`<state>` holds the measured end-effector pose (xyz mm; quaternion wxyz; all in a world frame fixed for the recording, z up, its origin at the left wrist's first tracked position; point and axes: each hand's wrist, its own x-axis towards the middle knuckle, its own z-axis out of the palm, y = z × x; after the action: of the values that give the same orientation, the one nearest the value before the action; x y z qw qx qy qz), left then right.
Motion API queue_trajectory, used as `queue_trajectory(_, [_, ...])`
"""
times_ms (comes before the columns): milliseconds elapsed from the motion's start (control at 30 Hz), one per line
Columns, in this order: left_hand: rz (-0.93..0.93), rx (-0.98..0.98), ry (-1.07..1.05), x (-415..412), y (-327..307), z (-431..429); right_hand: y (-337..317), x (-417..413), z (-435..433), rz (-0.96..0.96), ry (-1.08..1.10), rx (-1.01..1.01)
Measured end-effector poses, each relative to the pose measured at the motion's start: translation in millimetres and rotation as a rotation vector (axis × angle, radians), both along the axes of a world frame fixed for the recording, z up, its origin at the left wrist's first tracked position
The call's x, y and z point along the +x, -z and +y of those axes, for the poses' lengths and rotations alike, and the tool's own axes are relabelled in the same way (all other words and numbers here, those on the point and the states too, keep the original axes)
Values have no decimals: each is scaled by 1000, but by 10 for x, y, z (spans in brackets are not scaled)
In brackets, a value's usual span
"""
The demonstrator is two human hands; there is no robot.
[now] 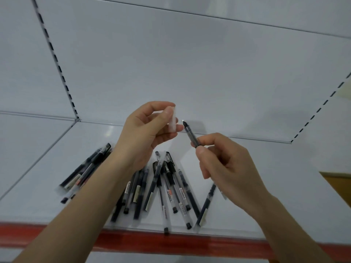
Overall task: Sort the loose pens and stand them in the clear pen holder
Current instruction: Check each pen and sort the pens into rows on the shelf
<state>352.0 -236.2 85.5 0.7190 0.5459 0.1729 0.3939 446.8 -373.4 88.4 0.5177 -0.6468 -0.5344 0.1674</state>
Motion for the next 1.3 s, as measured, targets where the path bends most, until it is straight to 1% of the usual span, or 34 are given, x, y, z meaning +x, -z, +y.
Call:
queue_trajectory(167, [-4,70,69,-46,23,-37,-34,45,-11,46,51,27])
queue_trajectory(433, [-46,112,114,-85,11,-76,-48,-4,-49,17,25,14])
queue_trajectory(633, [-11,25,71,-81,18,-111,-35,-48,-42,16,30,9])
queue_trajectory(700, [-20,-53,45,-66,9,-123,-34,-63,-48,25,26,8])
queue_trajectory(800, [-76,-224,14,-39,2,-115,-36,-104,-66,27,2,-10])
queue_trajectory(867, [-107,-280,7,-22,-2,-127,-46,-138,-78,34,-27,-42])
queue_trajectory(1000, [-124,-300,-33,-14,-30,-194,-63,-183,-87,22,-61,-94])
queue_trajectory(1300, [-144,-318,-66,-43,-38,-230,-40,-208,-63,-49,-28,-105])
